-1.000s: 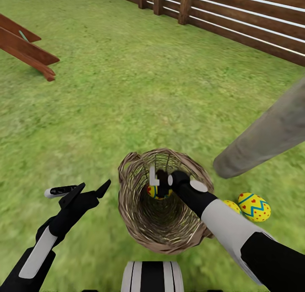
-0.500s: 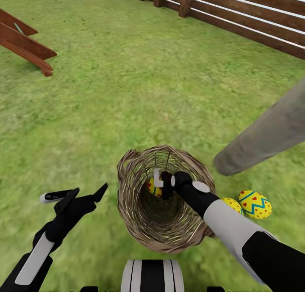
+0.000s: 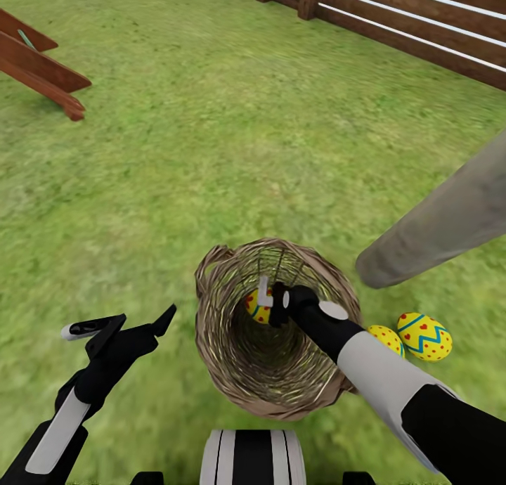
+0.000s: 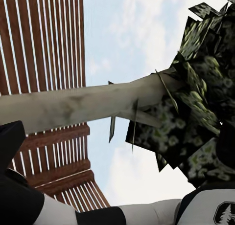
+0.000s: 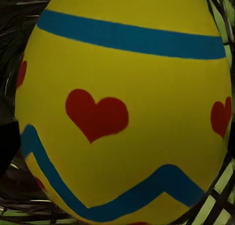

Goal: Take the three Easter eggs out of the wicker basket on the lawn in the garden, then place them on the lawn next to a single tree (choose any tree) so that all three eggs are next to the same tree and none are left in the basket.

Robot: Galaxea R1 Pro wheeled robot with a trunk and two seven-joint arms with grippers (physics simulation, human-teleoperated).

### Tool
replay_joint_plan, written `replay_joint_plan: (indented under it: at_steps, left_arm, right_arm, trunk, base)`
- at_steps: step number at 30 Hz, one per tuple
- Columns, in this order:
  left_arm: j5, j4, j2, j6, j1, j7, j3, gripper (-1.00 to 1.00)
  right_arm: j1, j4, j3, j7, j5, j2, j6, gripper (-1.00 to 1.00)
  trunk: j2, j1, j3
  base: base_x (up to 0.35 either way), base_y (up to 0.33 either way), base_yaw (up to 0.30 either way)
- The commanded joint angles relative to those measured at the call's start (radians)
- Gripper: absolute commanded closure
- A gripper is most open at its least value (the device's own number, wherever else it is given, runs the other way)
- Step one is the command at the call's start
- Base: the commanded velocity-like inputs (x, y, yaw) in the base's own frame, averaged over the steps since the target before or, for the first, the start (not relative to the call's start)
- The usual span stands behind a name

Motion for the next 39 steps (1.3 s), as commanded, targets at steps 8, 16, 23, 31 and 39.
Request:
replay_joint_plan:
  at_steps: [8, 16, 23, 31, 39]
  left_arm:
    - [0.004, 0.002, -0.001, 0.01, 0.0, 0.001, -0.002, -1.0]
    - [0.004, 0.004, -0.001, 0.009, 0.0, 0.0, -0.001, -1.0]
    - [0.004, -0.005, 0.001, 0.016, 0.0, -0.001, 0.003, -1.0]
    - [0.004, -0.008, 0.001, 0.016, 0.0, -0.002, 0.004, -1.0]
    - [0.004, -0.008, 0.001, 0.016, 0.0, -0.002, 0.004, -1.0]
  right_arm:
    - [0.0, 0.054, 0.002, 0.007, 0.024, -0.003, -0.004, 1.0]
    - [0.0, 0.058, 0.002, 0.007, 0.024, -0.001, -0.005, 1.0]
    - [0.0, 0.056, 0.002, 0.008, 0.023, -0.001, -0.005, 1.0]
    - [0.0, 0.058, 0.004, 0.008, 0.028, 0.0, -0.006, 1.0]
    - [0.0, 0.056, 0.004, 0.01, 0.03, 0.001, -0.006, 1.0]
  trunk:
    - [-0.001, 0.001, -0.009]
    - [-0.001, 0.002, -0.012]
    - [0.0, 0.0, 0.003]
    - [0.002, -0.004, 0.034]
    - [0.004, -0.007, 0.065]
  base:
    - [0.0, 0.0, 0.0]
    - [0.0, 0.0, 0.0]
    - [0.0, 0.0, 0.0]
    - [0.0, 0.0, 0.0]
    - [0.0, 0.0, 0.0]
